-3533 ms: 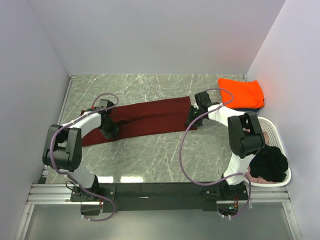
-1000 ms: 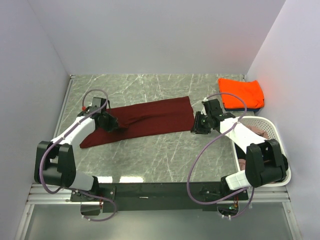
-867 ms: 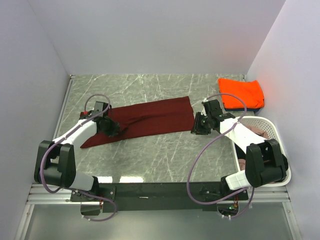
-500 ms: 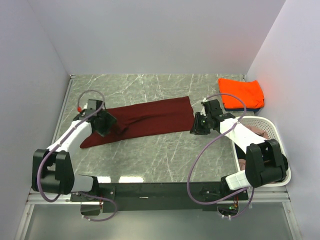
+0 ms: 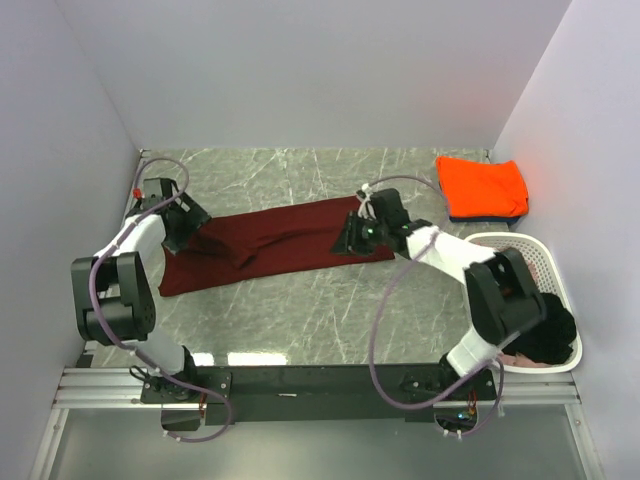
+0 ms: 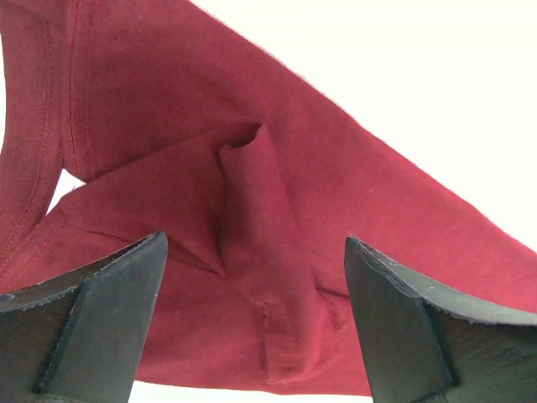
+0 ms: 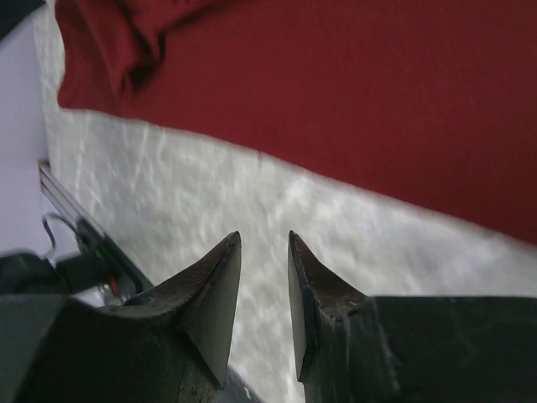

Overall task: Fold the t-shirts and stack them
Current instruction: Fold the tshirt

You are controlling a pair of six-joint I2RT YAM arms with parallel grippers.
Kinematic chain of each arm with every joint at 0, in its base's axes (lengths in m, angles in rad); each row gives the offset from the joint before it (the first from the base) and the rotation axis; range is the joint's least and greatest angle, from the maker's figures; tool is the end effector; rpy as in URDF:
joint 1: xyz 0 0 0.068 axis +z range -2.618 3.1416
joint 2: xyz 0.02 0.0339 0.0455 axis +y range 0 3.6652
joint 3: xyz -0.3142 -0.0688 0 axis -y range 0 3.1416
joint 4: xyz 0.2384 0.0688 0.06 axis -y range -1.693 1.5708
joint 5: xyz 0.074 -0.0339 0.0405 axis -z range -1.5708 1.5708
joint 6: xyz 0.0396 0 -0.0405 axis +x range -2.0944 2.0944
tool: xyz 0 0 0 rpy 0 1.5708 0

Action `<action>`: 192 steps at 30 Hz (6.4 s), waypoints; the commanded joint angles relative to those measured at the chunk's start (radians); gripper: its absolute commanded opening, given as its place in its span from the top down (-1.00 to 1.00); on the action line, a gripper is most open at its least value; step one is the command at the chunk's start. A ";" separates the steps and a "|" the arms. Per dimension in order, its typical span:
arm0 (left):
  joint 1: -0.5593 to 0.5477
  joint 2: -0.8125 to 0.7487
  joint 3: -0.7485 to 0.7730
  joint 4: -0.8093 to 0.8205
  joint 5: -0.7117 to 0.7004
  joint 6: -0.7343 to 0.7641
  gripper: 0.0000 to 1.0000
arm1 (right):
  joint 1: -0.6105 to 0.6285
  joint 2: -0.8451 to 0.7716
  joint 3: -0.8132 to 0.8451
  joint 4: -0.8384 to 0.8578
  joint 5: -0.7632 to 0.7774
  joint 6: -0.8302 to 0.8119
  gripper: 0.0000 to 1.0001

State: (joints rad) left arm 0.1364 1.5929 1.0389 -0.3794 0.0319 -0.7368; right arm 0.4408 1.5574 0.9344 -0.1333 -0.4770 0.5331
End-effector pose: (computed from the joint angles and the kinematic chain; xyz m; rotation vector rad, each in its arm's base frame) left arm 0.3260 0.0435 0.2620 -1.0565 2.2956 -0.2851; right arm 0.2851 0.1546 0.2624 -0.1433 2.4528 1.0183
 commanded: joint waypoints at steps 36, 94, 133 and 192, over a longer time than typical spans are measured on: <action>0.006 -0.378 -0.248 -0.082 0.103 -0.092 -0.37 | -0.119 -0.197 -0.218 -0.121 0.112 0.011 0.24; -0.141 0.226 0.176 0.002 0.123 0.043 0.06 | 0.337 0.362 0.238 0.363 -0.051 0.387 0.23; -0.139 0.220 0.162 0.011 0.209 0.045 0.28 | 0.343 0.400 0.244 0.354 -0.049 0.377 0.23; -0.147 0.193 0.190 -0.041 0.171 0.040 0.99 | 0.434 0.477 0.218 0.482 0.222 0.785 0.23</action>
State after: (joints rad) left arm -0.0063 1.8275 1.1843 -0.4084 0.2108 -0.6945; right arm 0.8661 2.0193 1.1236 0.3035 -0.2558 1.2949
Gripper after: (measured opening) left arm 0.023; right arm 0.398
